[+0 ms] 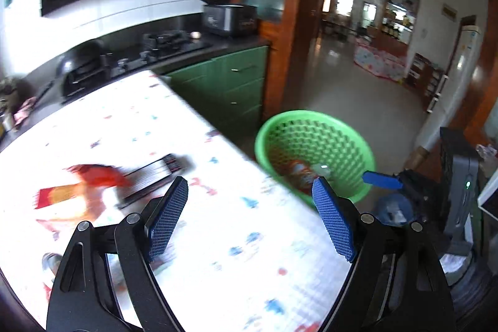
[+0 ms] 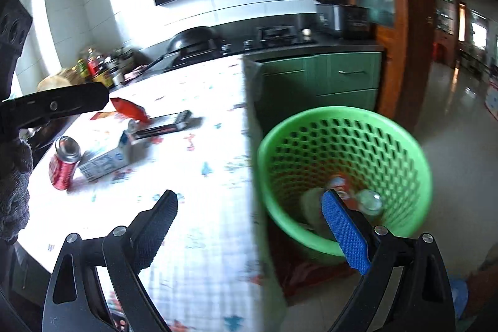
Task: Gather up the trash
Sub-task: 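Carry the red Pizza cup over the basket and open the left tool, then grasp the red Coca-Cola can with the left tool while the right tool grasps the orange chip bag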
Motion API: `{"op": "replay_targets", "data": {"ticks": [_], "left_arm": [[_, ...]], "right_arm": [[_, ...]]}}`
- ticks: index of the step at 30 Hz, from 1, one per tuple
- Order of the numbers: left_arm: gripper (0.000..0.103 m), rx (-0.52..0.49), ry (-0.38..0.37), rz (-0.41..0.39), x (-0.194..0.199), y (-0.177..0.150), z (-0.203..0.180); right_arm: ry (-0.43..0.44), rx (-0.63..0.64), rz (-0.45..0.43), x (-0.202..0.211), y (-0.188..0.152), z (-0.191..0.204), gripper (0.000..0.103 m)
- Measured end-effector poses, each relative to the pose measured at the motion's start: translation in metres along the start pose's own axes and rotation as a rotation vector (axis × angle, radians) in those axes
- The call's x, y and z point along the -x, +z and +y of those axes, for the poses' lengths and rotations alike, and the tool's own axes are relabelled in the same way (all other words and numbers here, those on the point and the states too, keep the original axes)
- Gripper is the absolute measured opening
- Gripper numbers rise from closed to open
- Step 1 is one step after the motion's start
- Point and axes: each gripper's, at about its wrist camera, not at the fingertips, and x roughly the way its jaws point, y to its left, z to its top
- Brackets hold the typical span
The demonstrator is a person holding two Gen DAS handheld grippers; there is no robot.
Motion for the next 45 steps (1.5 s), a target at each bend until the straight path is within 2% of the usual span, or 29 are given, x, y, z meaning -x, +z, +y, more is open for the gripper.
{"op": "replay_targets", "data": {"ticks": [8,14,20,26,31,35,40,45], "left_arm": [[0.081,0.048,0.167,-0.021,0.064,-0.035,0.083],[0.089,0.031,0.255,0.051,0.078,-0.072,0.133],[0.090,-0.019,0.252,0.147,0.062,-0.105,0.156],[0.091,-0.068,0.219,0.208,0.037,-0.113,0.171],[0.091,-0.065,0.183,0.207,0.029,-0.116,0.180],[0.081,-0.060,0.161,0.187,0.029,-0.116,0.182],[0.080,-0.057,0.146,0.156,0.034,-0.117,0.180],[0.080,-0.024,0.135,0.136,0.041,-0.118,0.182]], "right_arm": [[0.094,0.119,0.032,-0.028,0.017,0.071,0.091],[0.136,0.186,0.062,-0.046,0.026,0.108,0.091],[0.162,0.219,0.105,-0.064,0.031,0.134,0.091],[0.155,0.271,0.134,-0.079,0.035,0.153,0.091],[0.146,0.310,0.153,-0.093,0.045,0.160,0.091],[0.144,0.310,0.148,-0.109,0.061,0.163,0.091],[0.177,0.334,0.129,-0.128,0.089,0.177,0.090],[0.215,0.342,0.128,-0.157,0.117,0.196,0.086]]}}
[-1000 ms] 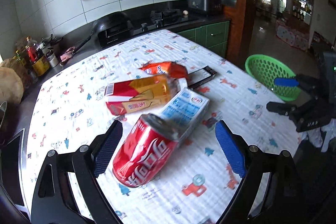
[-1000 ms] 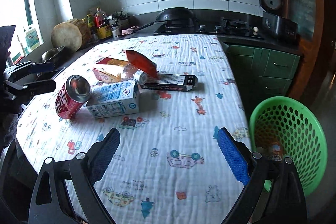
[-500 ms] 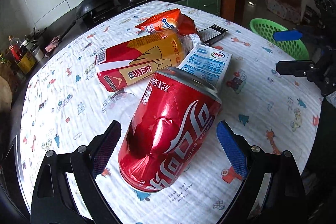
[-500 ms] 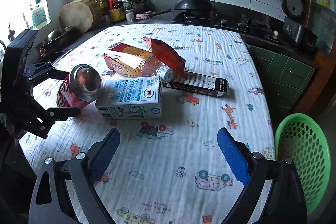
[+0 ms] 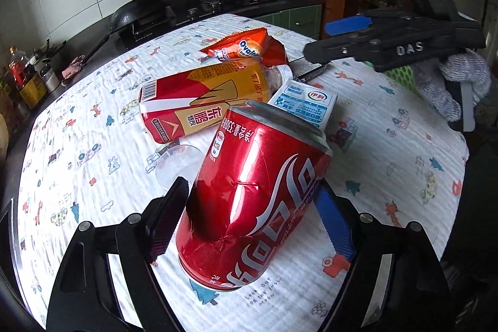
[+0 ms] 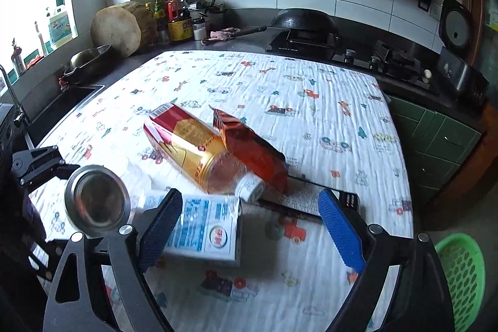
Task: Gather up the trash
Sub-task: 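Grasp the red Coca-Cola can with the left tool while the right tool grasps the orange chip bag, then carry the orange chip bag into the basket and open the right tool while the left tool carries the can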
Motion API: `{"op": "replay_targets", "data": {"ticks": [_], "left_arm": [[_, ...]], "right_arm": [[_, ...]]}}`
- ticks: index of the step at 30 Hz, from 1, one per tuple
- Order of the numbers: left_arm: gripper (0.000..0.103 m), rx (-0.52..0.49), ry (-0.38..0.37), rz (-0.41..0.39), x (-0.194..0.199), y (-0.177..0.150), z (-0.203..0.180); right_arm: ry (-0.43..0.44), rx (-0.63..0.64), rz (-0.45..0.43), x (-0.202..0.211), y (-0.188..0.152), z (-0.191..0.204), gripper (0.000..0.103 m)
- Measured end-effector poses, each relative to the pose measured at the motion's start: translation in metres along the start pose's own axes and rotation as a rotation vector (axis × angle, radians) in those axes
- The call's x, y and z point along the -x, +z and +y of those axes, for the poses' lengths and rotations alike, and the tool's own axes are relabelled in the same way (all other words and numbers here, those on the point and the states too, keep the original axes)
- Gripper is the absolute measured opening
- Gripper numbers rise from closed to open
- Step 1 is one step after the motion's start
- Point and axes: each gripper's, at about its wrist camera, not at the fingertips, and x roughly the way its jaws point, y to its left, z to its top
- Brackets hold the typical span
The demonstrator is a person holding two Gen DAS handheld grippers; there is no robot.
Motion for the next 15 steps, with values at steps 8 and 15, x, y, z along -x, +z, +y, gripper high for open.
{"op": "replay_targets", "data": {"ticks": [8,15], "left_arm": [[0.080,0.067,-0.008,-0.017,0.014,-0.002,0.014],[0.080,0.085,-0.009,-0.027,0.016,0.001,0.018]], "right_arm": [[0.048,-0.037,0.037,-0.048,0.028,-0.005,0.077],[0.114,-0.114,0.058,-0.062,0.031,-0.017,0.048]]}}
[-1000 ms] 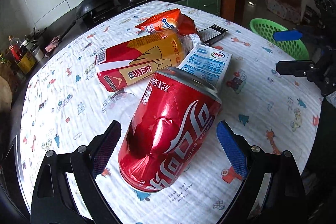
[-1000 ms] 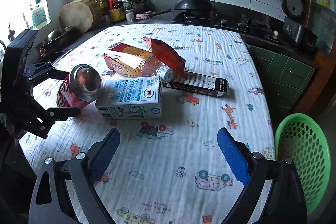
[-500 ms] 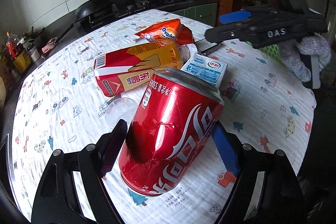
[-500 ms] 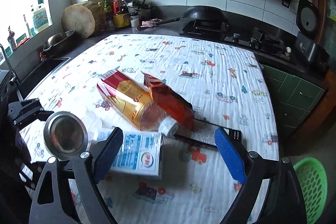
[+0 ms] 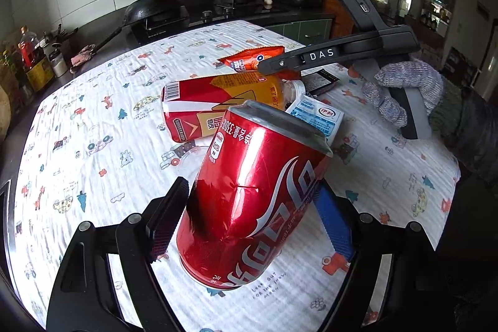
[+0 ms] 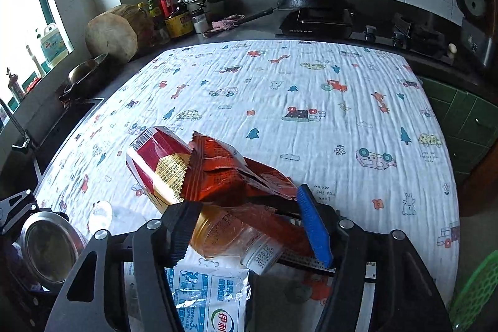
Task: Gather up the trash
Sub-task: 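Carry the orange chip bag into the basket and open the right tool while the left tool carries the can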
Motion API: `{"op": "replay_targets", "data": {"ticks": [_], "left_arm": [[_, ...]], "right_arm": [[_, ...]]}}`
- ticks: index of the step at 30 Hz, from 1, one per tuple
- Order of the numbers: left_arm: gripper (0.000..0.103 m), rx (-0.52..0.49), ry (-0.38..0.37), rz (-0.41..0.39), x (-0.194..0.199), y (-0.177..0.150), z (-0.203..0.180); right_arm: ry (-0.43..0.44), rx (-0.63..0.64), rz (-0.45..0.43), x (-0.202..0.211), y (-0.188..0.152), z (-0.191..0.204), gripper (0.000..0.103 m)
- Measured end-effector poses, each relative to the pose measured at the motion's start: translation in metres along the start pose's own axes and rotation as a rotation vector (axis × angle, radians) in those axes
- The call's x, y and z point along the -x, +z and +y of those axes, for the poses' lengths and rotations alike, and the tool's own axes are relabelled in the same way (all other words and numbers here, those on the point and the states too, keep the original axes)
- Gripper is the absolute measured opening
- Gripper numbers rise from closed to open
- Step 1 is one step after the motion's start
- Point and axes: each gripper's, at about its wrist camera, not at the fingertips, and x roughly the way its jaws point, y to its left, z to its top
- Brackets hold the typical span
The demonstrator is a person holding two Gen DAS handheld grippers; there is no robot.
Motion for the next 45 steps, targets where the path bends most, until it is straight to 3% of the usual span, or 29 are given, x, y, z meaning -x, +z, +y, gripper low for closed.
{"op": "replay_targets", "data": {"ticks": [5,8,18,24,33,37,39,45], "left_arm": [[0.079,0.030,-0.006,-0.003,-0.002,0.002,0.003],[0.079,0.041,-0.006,-0.001,-0.002,0.004,0.004],[0.079,0.039,-0.040,-0.037,0.004,0.025,-0.020],[0.079,-0.004,-0.101,-0.058,0.001,0.048,-0.064],[0.079,-0.090,-0.218,-0.065,-0.025,0.096,-0.154],[0.079,-0.121,-0.256,-0.057,-0.047,0.122,-0.194],[0.079,-0.133,-0.277,-0.046,-0.060,0.134,-0.215],[0.079,-0.152,-0.323,-0.007,-0.102,0.162,-0.265]], "right_arm": [[0.008,-0.008,-0.011,0.005,0.001,-0.002,0.028],[0.012,-0.013,-0.046,0.017,-0.001,-0.003,0.024],[-0.016,-0.066,-0.179,0.099,-0.026,-0.021,0.023],[-0.161,-0.150,-0.209,0.165,-0.078,-0.076,0.023],[-0.365,-0.334,-0.162,0.223,-0.168,-0.182,0.024],[-0.395,-0.418,-0.149,0.232,-0.199,-0.216,0.030],[-0.402,-0.456,-0.150,0.234,-0.213,-0.229,0.041],[-0.427,-0.502,-0.174,0.245,-0.239,-0.241,0.057]]}}
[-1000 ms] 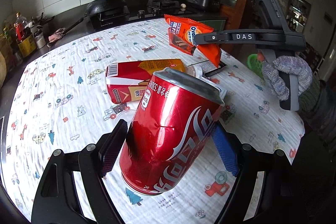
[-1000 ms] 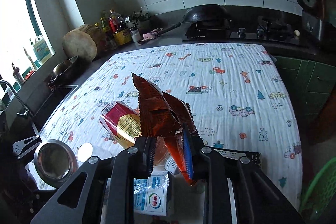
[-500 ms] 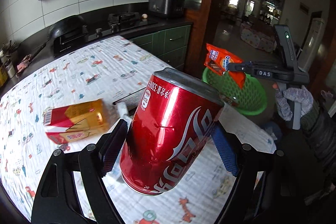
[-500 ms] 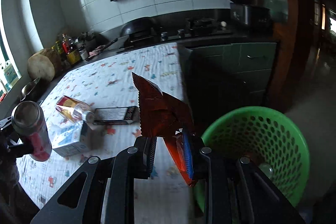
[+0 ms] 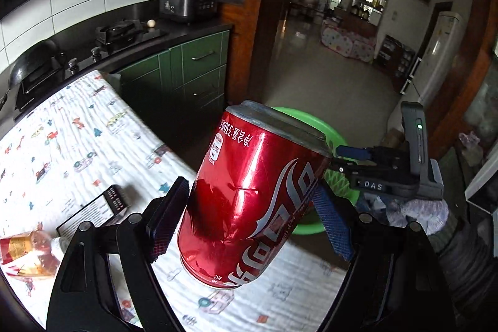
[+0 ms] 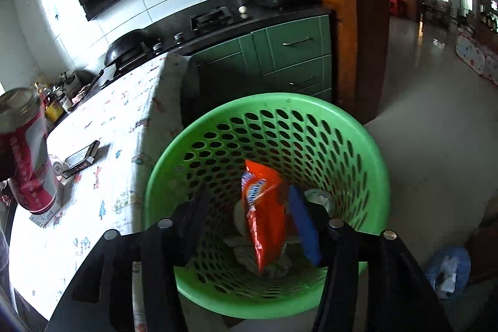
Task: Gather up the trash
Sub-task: 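Carry the orange chip bag into the basket and open the right tool while the left tool carries the can, then lower the Coca-Cola can into the green basket and open the left tool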
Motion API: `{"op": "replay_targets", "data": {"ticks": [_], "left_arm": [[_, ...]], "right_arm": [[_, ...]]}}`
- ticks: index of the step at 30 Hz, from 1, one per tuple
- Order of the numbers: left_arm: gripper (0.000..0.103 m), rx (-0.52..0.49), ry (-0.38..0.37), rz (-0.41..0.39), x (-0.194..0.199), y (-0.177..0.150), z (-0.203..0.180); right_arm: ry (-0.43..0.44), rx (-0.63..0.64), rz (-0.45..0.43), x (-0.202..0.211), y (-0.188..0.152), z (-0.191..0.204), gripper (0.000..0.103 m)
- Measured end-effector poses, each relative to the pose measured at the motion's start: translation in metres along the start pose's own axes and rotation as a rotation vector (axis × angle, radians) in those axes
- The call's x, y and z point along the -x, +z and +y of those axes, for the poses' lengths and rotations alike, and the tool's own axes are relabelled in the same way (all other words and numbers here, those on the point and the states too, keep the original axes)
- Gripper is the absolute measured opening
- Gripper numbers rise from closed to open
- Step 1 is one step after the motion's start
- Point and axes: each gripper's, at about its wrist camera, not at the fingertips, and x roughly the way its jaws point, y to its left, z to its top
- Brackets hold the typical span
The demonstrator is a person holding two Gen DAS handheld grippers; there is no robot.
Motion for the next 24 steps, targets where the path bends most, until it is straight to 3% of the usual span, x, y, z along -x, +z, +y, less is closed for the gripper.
{"op": "replay_targets", "data": {"ticks": [6,12,18,24], "left_arm": [[0.079,0.022,-0.016,0.048,-0.048,0.020,-0.012],[0.081,0.067,-0.039,0.080,-0.082,0.028,-0.018],[0.082,0.088,-0.062,0.093,-0.090,0.023,-0.023],[0.084,0.098,-0.060,0.051,-0.065,0.012,-0.021]], "right_arm": [[-0.007,-0.012,-0.047,0.018,-0.011,-0.006,0.071],[0.014,-0.014,-0.071,0.033,-0.022,-0.005,0.076],[0.007,0.008,-0.075,0.041,-0.028,0.004,0.077],[0.016,0.017,-0.090,0.049,-0.028,0.016,0.080]]}}
